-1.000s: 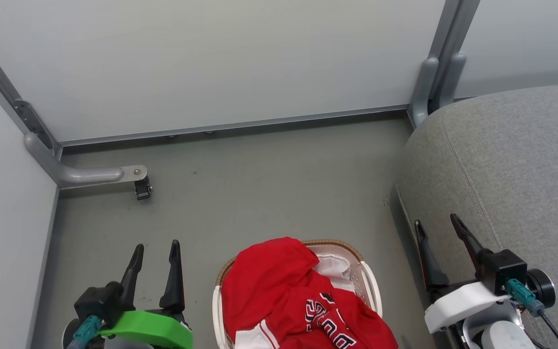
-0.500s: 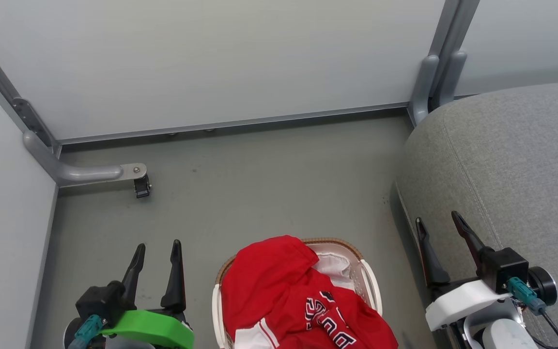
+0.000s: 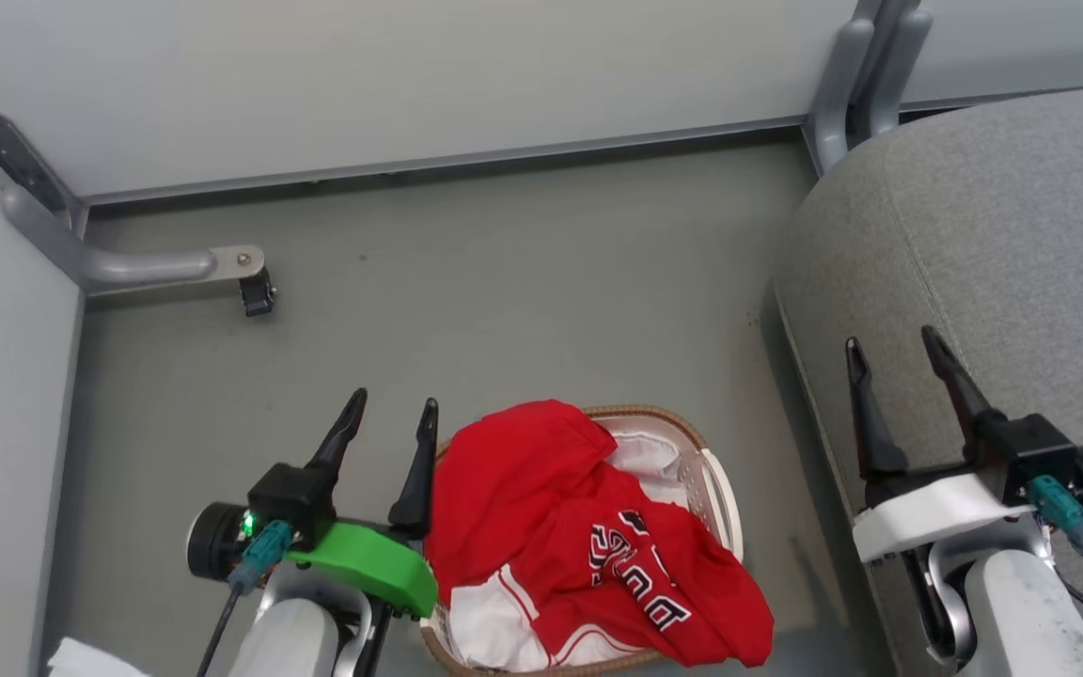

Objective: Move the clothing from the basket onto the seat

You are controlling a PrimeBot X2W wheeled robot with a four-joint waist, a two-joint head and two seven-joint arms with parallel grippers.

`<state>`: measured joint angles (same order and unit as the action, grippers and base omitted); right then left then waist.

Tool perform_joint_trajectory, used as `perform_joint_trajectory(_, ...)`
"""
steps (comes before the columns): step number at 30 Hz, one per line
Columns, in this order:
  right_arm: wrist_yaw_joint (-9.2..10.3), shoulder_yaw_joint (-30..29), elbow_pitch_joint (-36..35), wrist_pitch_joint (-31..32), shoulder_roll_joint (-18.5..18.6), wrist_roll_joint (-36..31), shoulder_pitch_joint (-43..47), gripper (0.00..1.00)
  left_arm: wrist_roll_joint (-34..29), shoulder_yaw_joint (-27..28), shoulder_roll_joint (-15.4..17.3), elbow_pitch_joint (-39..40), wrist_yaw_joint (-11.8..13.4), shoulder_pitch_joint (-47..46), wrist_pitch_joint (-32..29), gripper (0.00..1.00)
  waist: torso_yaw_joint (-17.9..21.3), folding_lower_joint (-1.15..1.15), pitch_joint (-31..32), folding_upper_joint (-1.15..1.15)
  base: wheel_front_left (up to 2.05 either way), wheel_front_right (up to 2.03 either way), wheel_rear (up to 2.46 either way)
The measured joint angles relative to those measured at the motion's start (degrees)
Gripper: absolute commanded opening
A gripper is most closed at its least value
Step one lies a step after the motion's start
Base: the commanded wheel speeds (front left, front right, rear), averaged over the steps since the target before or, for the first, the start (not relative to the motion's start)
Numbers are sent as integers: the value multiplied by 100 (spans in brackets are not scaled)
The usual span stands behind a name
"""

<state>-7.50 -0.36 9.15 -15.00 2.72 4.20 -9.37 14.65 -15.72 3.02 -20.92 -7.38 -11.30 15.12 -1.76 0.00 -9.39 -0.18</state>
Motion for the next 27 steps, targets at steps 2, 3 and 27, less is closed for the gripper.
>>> perform_joint_trajectory(2, 0, -92, -94, 0, 5, -26, -121, 100, -26, -237, 65, -190, 0, -276, 0, 100, 8, 0, -183, 0, 0, 0, 0)
perform_joint_trajectory(3, 0, -114, -142, 0, 5, -38, -201, 100, -27, -354, 102, -292, 0, -441, 0, 100, 14, 0, -283, 0, 0, 0, 0)
perform_joint_trajectory(27, -2, -280, -1704, 0, 9, 148, -1277, 100, -119, -3501, 360, -2910, -2, -3342, 0, 100, 650, 1, -2824, 0, 0, 0, 0)
